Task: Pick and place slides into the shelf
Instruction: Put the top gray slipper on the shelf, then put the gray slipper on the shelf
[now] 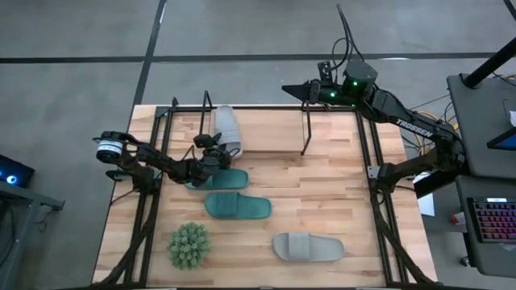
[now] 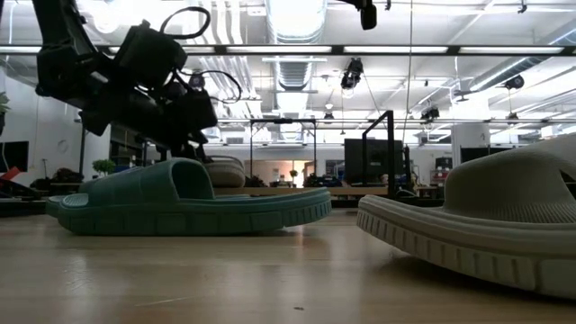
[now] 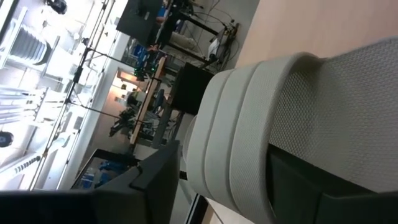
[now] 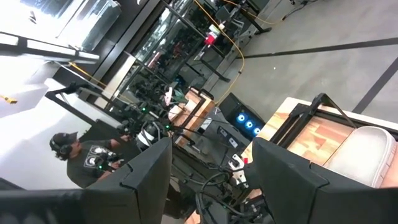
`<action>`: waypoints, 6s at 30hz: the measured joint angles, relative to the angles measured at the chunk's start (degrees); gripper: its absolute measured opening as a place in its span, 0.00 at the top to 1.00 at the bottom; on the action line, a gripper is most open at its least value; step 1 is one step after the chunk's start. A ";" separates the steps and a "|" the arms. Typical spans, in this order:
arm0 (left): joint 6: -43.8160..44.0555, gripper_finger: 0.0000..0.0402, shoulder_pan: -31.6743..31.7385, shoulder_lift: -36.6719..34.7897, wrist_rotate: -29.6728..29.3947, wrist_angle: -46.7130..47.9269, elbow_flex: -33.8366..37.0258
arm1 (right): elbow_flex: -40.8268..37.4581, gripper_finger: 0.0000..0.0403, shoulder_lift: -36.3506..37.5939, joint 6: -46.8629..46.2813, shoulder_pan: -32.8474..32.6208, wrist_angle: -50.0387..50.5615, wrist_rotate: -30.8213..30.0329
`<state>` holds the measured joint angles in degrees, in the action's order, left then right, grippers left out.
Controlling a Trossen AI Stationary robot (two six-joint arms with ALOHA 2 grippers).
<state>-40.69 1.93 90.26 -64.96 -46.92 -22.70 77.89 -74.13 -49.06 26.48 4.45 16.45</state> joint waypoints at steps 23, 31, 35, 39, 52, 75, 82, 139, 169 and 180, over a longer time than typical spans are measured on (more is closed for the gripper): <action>-8.11 0.50 0.00 -5.05 -0.26 1.33 2.17 | 0.00 0.47 0.00 2.42 -0.34 0.07 0.46; -5.13 0.50 0.37 -11.49 1.64 9.80 3.23 | 0.00 0.47 0.00 2.97 -0.76 0.07 0.50; -4.65 0.50 0.37 -13.00 2.10 13.16 3.61 | 0.00 0.47 0.00 3.64 -1.06 0.09 0.50; -4.67 0.50 0.37 -13.63 2.16 13.05 3.11 | -0.02 0.47 0.00 4.11 -1.36 0.09 0.48; 3.20 0.50 0.37 -13.57 7.72 13.62 3.54 | -0.09 0.47 0.00 4.76 -2.39 0.09 0.46; 10.32 0.50 0.37 -14.14 12.43 13.93 3.59 | -8.01 0.47 -0.04 20.39 -6.86 2.66 -5.19; 10.46 0.50 0.36 -14.34 16.77 19.37 3.61 | -9.40 0.47 -0.04 20.18 -6.99 2.49 -6.09; 49.66 0.57 -0.07 -34.19 49.76 46.98 -12.99 | -9.53 0.47 0.00 16.70 -8.26 2.21 -6.02; 45.65 1.00 -0.07 -39.67 58.74 41.57 -24.74 | -8.79 0.47 7.42 -4.64 -19.50 7.31 -4.53; 42.91 1.00 -0.07 -43.25 58.72 41.47 -24.59 | -8.79 0.47 11.17 -17.35 -34.08 21.43 -15.09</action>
<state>2.22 1.87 47.01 -6.24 -5.45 -47.29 69.10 -62.96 -66.41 -7.60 25.87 1.36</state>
